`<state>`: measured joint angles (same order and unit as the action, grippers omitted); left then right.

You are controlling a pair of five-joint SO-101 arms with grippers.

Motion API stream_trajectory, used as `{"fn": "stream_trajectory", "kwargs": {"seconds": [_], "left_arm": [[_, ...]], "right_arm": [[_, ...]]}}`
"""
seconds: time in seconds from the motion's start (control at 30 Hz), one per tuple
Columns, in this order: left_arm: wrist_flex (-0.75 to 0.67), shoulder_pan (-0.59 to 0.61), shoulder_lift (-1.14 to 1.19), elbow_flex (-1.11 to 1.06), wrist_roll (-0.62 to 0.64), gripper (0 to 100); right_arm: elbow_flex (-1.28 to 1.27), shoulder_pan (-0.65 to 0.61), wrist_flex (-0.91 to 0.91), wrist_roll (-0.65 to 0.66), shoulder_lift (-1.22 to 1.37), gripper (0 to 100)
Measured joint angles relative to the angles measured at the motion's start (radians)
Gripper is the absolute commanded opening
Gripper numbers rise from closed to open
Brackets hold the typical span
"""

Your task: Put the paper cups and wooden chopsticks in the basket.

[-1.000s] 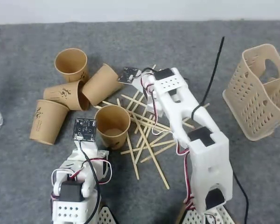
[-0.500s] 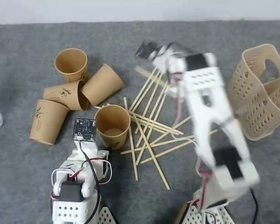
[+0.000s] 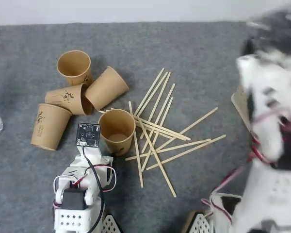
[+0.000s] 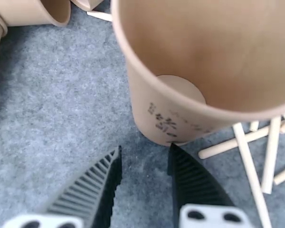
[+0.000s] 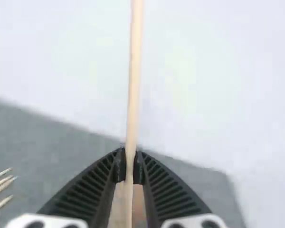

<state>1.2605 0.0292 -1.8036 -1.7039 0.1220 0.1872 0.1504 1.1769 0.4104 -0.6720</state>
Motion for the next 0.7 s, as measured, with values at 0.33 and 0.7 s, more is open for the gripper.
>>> {"fn": "stream_trajectory", "kwargs": {"seconds": [0.33,0.7], "left_arm": [[0.000,0.000,0.000,0.000,0.000,17],[0.000,0.000,0.000,0.000,0.000,17]], "right_arm": [[-0.509,0.333,-0.400,-0.285,-0.123,0.6],[-0.970,0.345,-0.766,-0.275,-0.267,1.3]]}}
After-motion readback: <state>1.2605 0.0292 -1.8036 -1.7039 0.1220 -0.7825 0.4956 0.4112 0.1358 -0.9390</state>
